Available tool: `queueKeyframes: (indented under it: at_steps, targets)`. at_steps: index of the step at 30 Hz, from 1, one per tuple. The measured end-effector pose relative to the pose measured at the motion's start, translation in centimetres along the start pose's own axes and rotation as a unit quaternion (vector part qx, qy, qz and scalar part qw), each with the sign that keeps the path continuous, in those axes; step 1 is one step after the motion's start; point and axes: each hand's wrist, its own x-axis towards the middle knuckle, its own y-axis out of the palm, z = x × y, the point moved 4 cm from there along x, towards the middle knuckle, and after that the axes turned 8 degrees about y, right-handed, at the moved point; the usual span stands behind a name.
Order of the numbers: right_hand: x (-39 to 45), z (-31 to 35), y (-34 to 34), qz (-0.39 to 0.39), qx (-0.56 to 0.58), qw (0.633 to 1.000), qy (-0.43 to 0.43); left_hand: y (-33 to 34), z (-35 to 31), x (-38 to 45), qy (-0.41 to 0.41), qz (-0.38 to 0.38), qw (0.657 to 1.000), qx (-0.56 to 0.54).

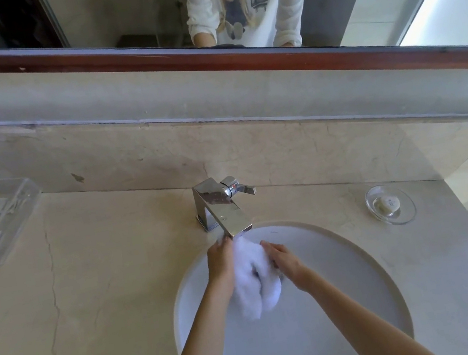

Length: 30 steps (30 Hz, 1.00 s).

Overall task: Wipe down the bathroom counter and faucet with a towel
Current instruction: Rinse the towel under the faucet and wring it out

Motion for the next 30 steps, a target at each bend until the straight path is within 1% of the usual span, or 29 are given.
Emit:
queueKeyframes:
  at_steps: [2,4,6,8,9,11,12,13,14,15,16,17,20,21,22,23,24,25,27,28,29,30]
  targets:
    - [0.3,0.6,-0.7,-0.022,0.041,0.999,-0.012,-1.0,0.9,0.2,-0.01,-0.051,0.999,0.017]
    - [0.2,1.5,-1.2,-0.027,0.063,0.997,-0.021,-1.9,1.4,0.4,0.016,-0.081,0.992,0.096]
    - [0.2,2.3,-0.7,0.004,0.065,0.998,-0.027,-1.9,2.1,0.7,0.028,-0.063,0.987,0.148]
    - [-0.4,3.6,1.0,0.005,0.036,0.998,-0.048,-1.1,2.4,0.6,0.004,-0.039,0.986,0.16]
    - [-0.7,4.2,2.1,-0.012,0.012,0.998,-0.062,-0.5,2.7,0.8,-0.013,-0.045,0.991,0.125]
    - [-1.0,4.8,4.2,-0.075,-0.067,0.99,-0.101,0.7,2.6,0.4,-0.058,-0.074,0.995,-0.014]
    - [-0.9,5.0,4.8,-0.113,-0.12,0.979,-0.118,1.2,2.5,-0.1,-0.083,-0.088,0.989,-0.088]
    - [-0.6,5.1,4.9,-0.145,-0.166,0.967,-0.126,1.5,2.3,-0.7,-0.094,-0.098,0.983,-0.121]
    - [-0.5,5.3,4.7,-0.166,-0.195,0.959,-0.124,1.6,2.1,-1.1,-0.091,-0.097,0.985,-0.114]
    - [-0.1,5.4,4.2,-0.181,-0.204,0.956,-0.113,1.7,2.1,-1.4,-0.086,-0.092,0.989,-0.075]
    - [0.2,5.5,3.8,-0.196,-0.199,0.955,-0.096,1.6,2.3,-1.3,-0.071,-0.094,0.993,-0.029]
    - [0.4,5.5,3.6,-0.206,-0.185,0.958,-0.08,1.5,2.3,-1.1,-0.06,-0.099,0.993,-0.007]
    - [0.4,4.9,5.3,-0.165,-0.152,0.972,-0.077,1.0,1.8,0.3,-0.03,-0.112,0.993,0.013]
    - [0.4,4.6,5.8,-0.154,-0.145,0.975,-0.071,0.9,2.1,0.7,-0.037,-0.113,0.993,-0.002]
    - [0.6,4.6,5.7,-0.155,-0.162,0.972,-0.074,0.8,2.4,0.9,-0.055,-0.1,0.993,-0.026]
    - [0.9,4.7,5.3,-0.16,-0.197,0.964,-0.081,0.9,3.0,0.8,-0.088,-0.063,0.994,-0.033]
    - [1.3,4.9,4.5,-0.164,-0.23,0.956,-0.078,0.9,3.7,0.6,-0.111,-0.013,0.993,-0.029]
    - [1.9,5.3,3.5,-0.166,-0.241,0.954,-0.068,0.8,4.0,0.3,-0.116,0.051,0.992,-0.003]
    - [2.8,6.0,1.4,-0.167,-0.231,0.957,-0.047,0.2,4.3,-0.2,-0.085,0.168,0.978,0.089]
    - [3.1,6.4,0.6,-0.164,-0.225,0.96,-0.041,-0.1,4.7,0.0,-0.053,0.205,0.965,0.153]
    - [3.3,6.8,-0.1,-0.156,-0.211,0.964,-0.042,-0.5,5.0,0.1,-0.025,0.224,0.949,0.221]
    - [3.4,7.1,-0.6,-0.136,-0.203,0.969,-0.048,-0.9,5.4,0.5,0.006,0.219,0.935,0.278]
